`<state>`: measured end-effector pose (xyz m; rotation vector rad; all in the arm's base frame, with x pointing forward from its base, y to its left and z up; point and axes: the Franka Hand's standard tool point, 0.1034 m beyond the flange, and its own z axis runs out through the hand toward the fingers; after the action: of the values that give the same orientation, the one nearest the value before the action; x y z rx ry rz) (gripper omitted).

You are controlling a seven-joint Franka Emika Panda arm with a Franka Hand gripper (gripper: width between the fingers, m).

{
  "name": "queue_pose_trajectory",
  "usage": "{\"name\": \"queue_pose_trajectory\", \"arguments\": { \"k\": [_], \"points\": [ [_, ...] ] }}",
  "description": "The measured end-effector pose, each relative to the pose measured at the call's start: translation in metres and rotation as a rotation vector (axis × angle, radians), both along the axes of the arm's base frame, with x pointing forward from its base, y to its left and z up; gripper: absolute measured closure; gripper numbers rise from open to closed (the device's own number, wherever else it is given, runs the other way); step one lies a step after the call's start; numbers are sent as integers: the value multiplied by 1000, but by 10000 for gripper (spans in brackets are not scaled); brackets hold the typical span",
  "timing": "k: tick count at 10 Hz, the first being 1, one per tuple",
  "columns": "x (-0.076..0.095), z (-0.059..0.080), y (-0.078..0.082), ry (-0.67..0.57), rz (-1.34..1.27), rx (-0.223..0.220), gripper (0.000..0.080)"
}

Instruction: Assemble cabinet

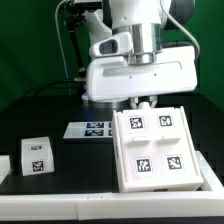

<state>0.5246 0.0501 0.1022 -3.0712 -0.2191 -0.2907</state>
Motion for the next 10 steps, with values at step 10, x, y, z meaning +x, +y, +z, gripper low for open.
{"name": "queue_pose_trajectory", "arguments": {
  "k": [10],
  "points": [
    [36,35,14,31,2,10,797]
  ]
}}
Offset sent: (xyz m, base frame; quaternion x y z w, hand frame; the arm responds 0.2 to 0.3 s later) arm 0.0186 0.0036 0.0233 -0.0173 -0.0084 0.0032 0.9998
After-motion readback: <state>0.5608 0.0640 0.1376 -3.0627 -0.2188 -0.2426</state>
